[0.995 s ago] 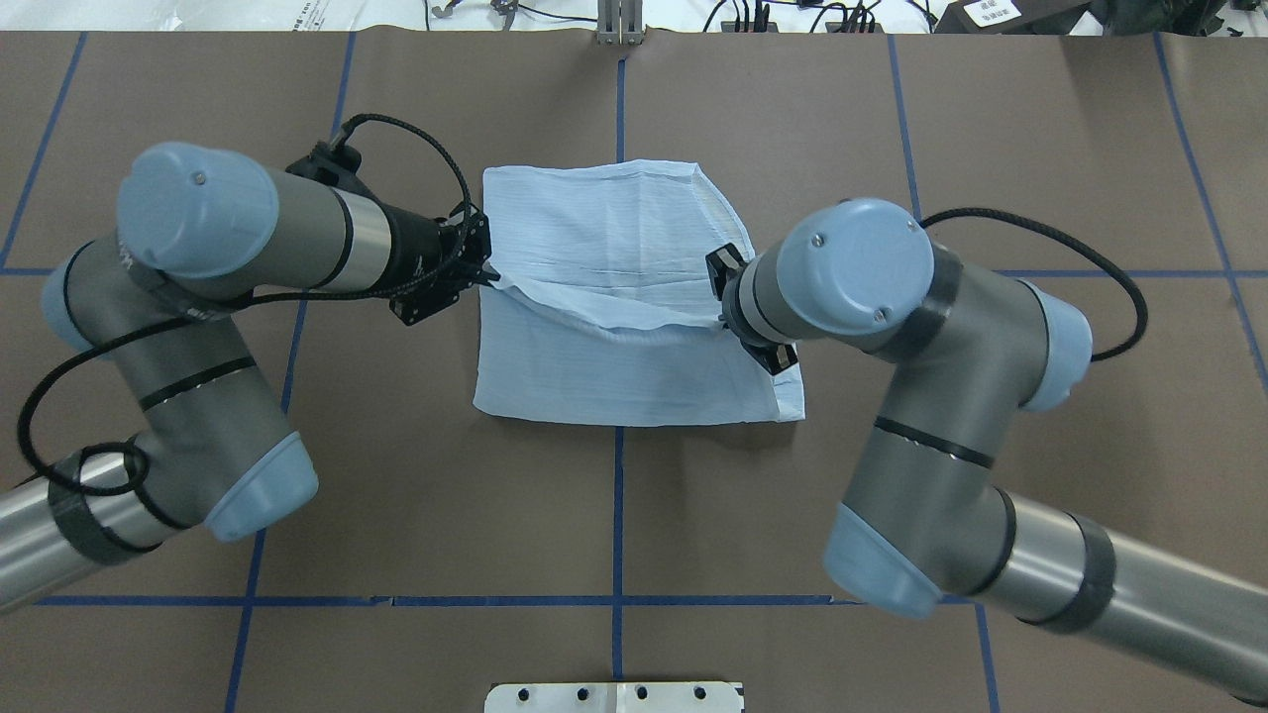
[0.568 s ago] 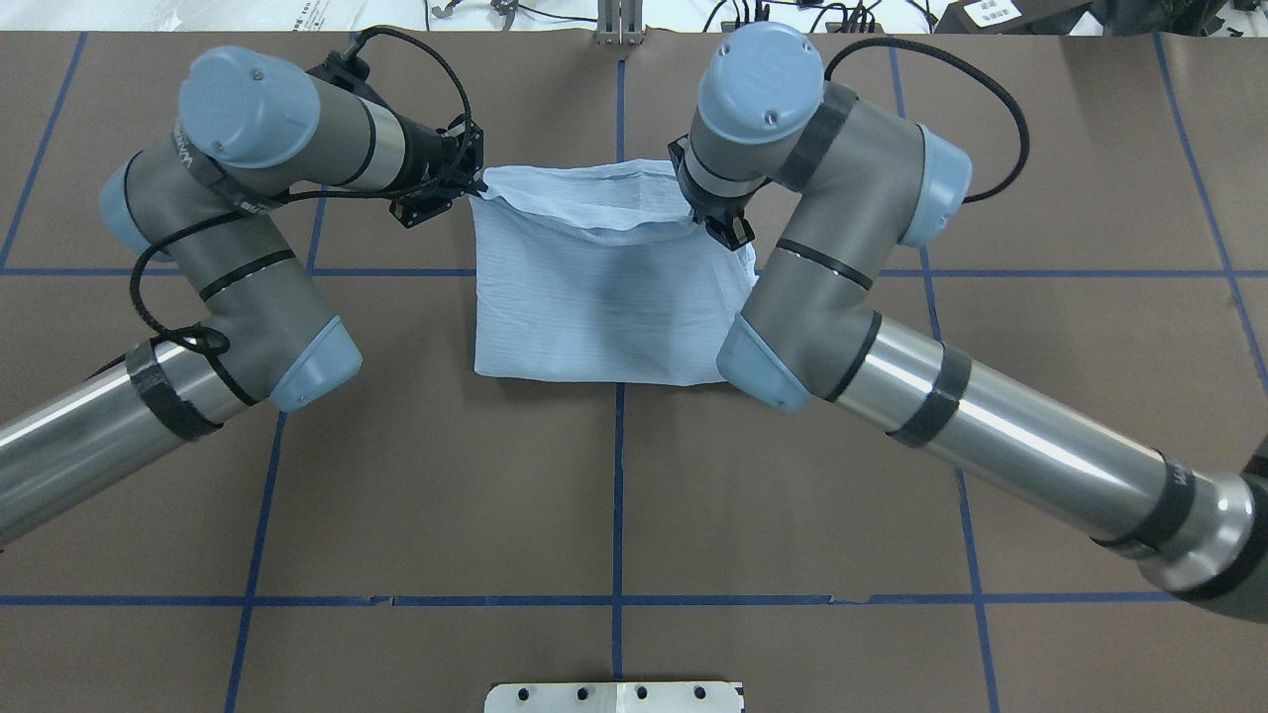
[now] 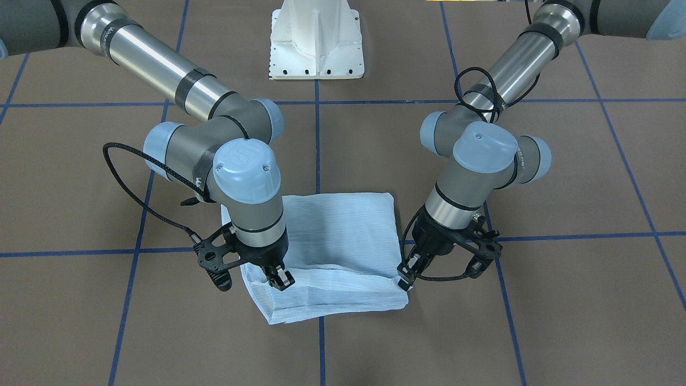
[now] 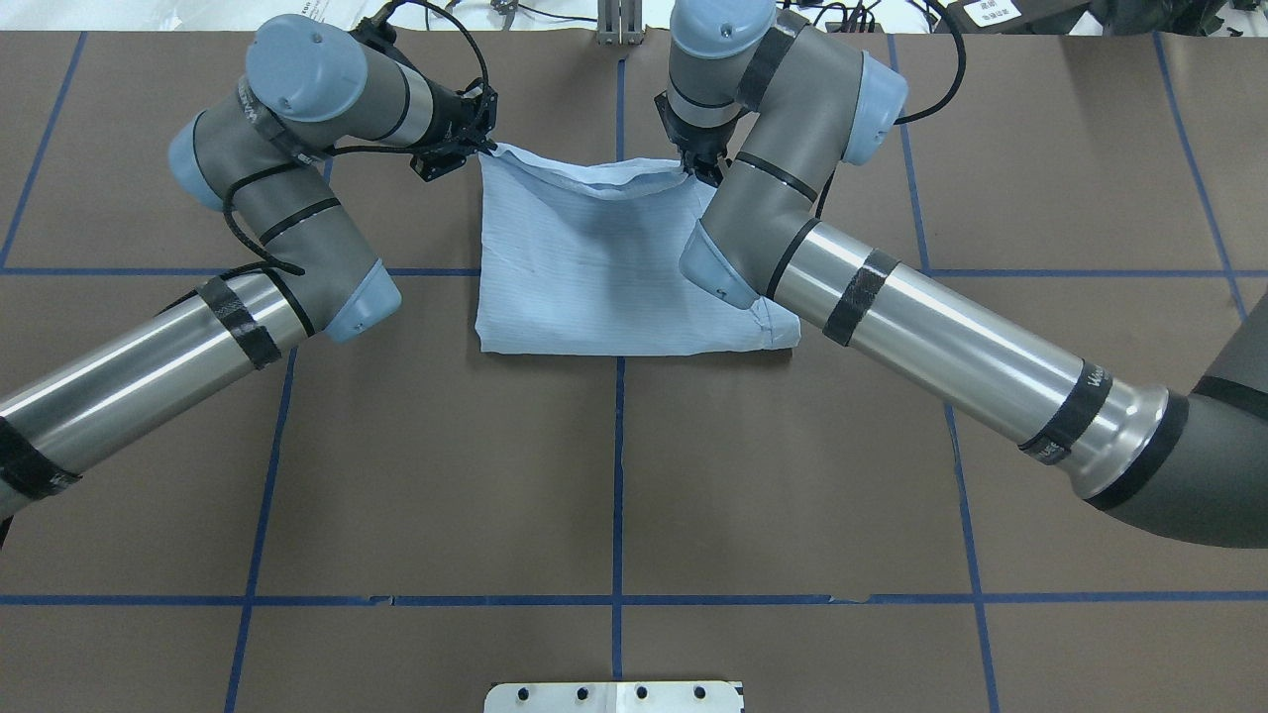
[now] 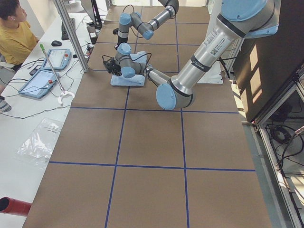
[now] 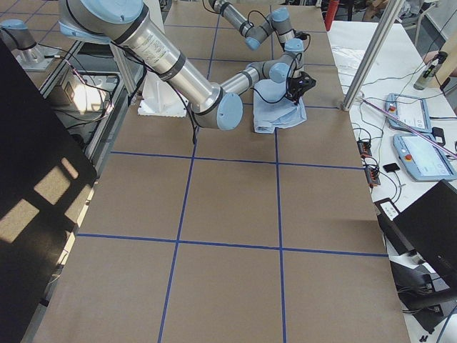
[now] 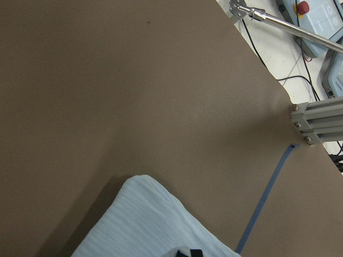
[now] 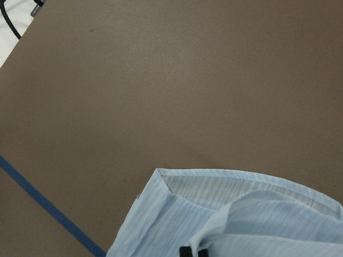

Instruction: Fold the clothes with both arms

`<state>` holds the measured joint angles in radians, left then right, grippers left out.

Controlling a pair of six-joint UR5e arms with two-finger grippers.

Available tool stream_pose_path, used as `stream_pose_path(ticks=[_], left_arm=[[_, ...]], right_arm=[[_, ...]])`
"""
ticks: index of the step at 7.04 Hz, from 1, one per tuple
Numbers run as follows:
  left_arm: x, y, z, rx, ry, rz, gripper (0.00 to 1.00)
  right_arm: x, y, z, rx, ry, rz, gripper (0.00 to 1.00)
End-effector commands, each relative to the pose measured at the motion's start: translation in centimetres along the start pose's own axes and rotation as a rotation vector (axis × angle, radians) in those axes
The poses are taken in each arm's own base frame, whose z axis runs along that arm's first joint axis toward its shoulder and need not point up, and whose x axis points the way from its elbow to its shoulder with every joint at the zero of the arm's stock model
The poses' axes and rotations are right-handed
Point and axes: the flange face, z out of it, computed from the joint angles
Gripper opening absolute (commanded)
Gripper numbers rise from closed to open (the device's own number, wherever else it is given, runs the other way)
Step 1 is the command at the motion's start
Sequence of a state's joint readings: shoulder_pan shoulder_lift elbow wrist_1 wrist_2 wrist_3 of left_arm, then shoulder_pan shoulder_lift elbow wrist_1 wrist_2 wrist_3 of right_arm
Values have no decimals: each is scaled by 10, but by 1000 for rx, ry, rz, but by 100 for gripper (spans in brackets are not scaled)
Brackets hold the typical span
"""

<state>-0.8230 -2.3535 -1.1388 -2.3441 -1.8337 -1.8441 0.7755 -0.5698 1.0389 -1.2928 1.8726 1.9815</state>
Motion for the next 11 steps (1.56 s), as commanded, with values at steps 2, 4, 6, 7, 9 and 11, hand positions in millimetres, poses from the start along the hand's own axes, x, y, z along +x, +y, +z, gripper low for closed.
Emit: stream_pose_path(ticks=[2,4,6,7,9,11], left_arm=[[-10,-19,15,55,-22,124,56],[-15,-43,10,79,-29,141,58],[-33,-59,-3,83,-20,245,57],[-66,-59,-22,59,-26,399,57],[-131,-83,-58,-35,-40,653,57],[-171,-134,-76,-65,-77,972,58]], right_arm=[[-23,-16,22,-25,16,-80,100],[-32,-54,5,-66,6,-136,100],[-12,-83,14,-56,16,-232,100],[17,-112,17,-52,12,-347,100],[97,-195,17,-80,23,-526,100],[144,-262,24,-100,64,-695,100]])
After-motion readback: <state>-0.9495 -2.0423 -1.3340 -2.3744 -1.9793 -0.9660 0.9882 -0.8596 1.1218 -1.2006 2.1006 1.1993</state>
